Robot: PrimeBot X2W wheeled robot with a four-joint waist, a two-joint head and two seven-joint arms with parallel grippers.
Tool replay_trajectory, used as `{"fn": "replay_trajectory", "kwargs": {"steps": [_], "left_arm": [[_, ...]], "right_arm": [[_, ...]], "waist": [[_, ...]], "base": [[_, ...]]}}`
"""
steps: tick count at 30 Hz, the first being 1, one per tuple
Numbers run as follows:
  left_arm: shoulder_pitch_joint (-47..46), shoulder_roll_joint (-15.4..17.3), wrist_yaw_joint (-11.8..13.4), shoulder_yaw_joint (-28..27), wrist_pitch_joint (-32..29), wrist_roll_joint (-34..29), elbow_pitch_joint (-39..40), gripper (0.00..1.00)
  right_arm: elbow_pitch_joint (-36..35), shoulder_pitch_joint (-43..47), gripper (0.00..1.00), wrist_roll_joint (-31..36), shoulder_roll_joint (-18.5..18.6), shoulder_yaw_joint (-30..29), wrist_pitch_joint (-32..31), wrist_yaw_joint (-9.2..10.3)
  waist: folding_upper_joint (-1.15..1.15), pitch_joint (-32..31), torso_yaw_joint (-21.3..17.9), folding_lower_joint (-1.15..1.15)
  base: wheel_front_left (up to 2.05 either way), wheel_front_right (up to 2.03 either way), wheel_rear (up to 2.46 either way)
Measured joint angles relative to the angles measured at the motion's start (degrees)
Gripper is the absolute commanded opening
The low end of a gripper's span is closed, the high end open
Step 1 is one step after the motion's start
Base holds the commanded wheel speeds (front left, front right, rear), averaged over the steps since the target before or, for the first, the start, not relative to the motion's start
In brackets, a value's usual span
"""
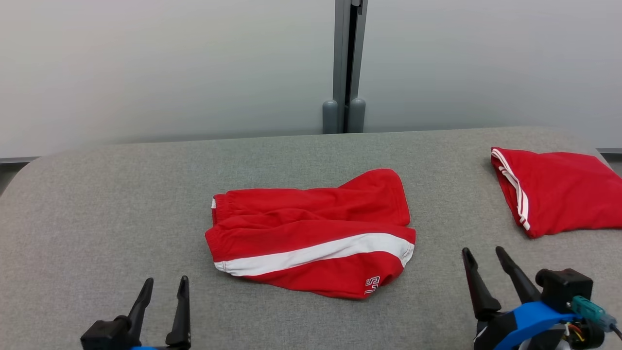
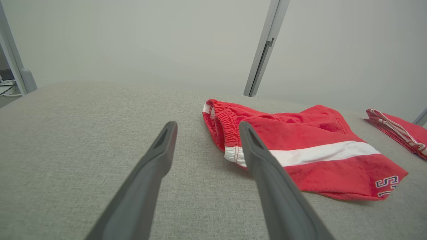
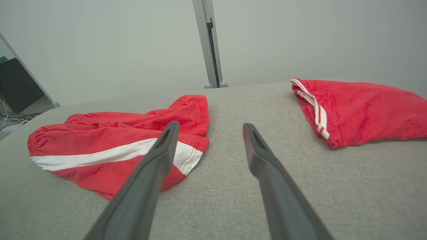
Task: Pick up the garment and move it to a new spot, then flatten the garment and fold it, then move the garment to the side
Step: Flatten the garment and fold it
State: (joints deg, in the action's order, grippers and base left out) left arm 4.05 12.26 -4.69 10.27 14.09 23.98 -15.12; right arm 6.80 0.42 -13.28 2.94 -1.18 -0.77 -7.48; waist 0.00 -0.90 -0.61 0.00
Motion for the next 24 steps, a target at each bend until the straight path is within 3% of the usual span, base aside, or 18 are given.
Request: {"fn": "replay_trajectory", "kwargs": {"steps": [11,19,24], "left_arm": [[-8.9,0.2,-2.0,6.0,-6.0,1.3,-10.3,1.0],[-15.5,0.1,-2.4,10.0,-4.4,3.7,-17.7,1.0],[-18.5,0.5,-2.5,13.6,-3.8,6.0,-20.4,1.0]], "right_arm": [[4.3,-3.5,1.0,-3.8,-0.1,4.3,-4.1,0.0],[12.5,-11.5,1.0,-8.3,-0.1,6.4,-8.7,0.0],[18.3,-15.4,1.0,-14.7,-0.1,6.3,-10.1,0.0]], "waist": [[0.01,3.1,-0.4,0.0],[0.02,6.5,-1.1,0.01],[0.02,8.1,-0.9,0.01]], "base": [[0.0,0.0,0.0],[0.0,0.0,0.0],[0.0,0.0,0.0]]}}
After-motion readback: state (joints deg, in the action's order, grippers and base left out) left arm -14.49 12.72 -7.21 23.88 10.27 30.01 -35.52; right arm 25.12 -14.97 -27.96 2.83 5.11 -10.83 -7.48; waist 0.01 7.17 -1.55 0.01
